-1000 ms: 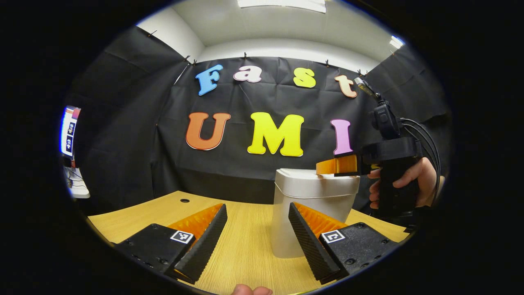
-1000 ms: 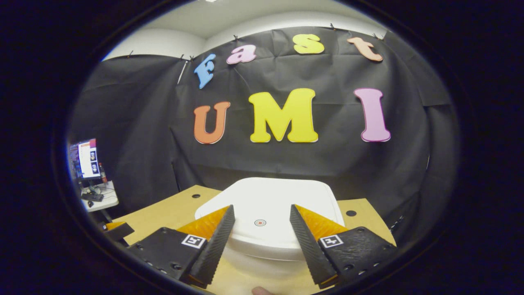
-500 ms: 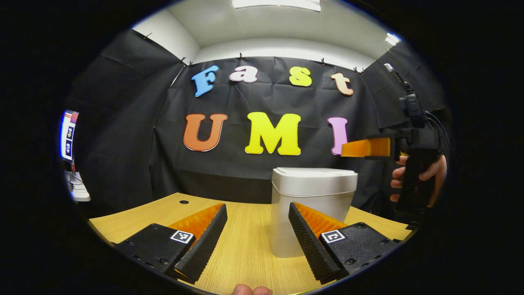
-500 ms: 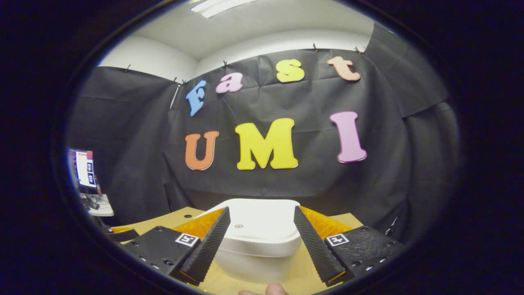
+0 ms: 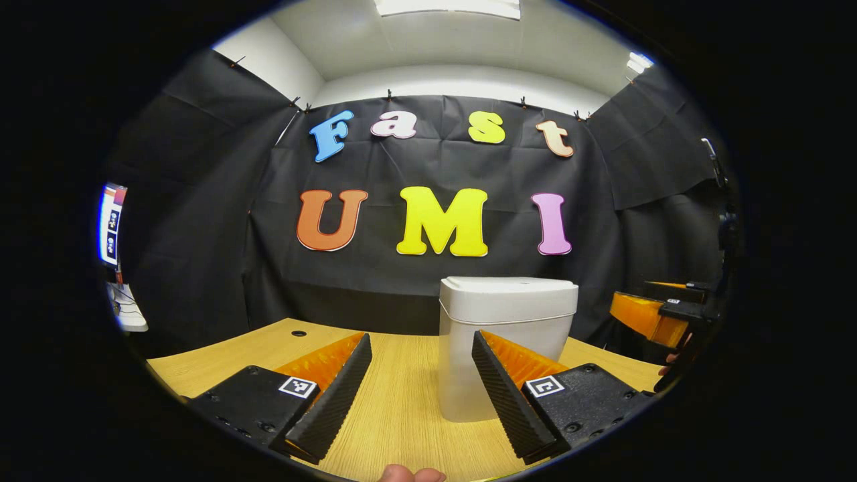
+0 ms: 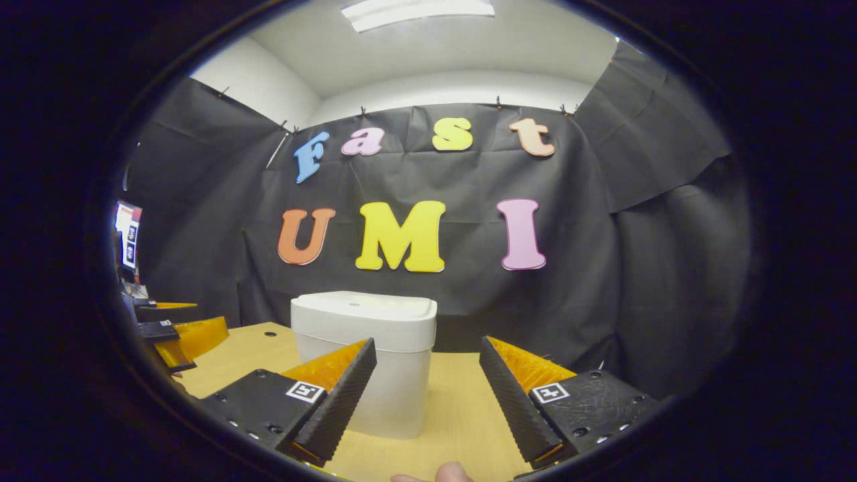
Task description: Press the lid of the desktop garbage bin to open it, pick up the crumpled paper on the desktop and throw it into the bin, then pick up the pop can on the desktop and drop it into the bin, and finally close the garbage bin lid.
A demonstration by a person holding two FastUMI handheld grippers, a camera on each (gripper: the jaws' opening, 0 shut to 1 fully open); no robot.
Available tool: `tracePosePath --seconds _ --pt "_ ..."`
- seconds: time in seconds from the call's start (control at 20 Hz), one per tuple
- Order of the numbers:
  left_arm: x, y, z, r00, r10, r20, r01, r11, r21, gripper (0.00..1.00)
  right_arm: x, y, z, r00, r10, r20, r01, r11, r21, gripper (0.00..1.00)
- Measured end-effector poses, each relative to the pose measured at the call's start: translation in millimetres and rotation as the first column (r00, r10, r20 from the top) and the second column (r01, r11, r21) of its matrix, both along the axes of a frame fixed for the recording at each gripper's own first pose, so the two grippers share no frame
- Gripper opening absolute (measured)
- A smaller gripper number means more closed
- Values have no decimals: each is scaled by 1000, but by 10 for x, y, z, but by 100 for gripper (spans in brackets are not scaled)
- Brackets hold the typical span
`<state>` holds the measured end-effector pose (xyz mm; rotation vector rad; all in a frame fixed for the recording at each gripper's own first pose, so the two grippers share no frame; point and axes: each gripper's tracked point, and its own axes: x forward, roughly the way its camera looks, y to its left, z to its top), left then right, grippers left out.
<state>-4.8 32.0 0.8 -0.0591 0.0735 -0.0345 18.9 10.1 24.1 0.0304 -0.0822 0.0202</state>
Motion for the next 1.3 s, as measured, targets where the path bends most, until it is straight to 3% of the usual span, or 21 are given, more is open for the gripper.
tracePosePath --seconds 0.25,0.6,1.3 --pt "-21 -44 30 1000 -7 8 7 1000 -1 97 -173 29 -194 1000 14 -16 -14 1000 -15 98" --pt "-26 -28 53 1000 -3 18 3 1000 4 97 -167 -128 -237 999 -26 -22 27 1000 17 96" --pt "-20 -107 9 1000 -23 6 23 1000 14 97 -146 -99 -271 999 -25 -23 25 1000 8 96"
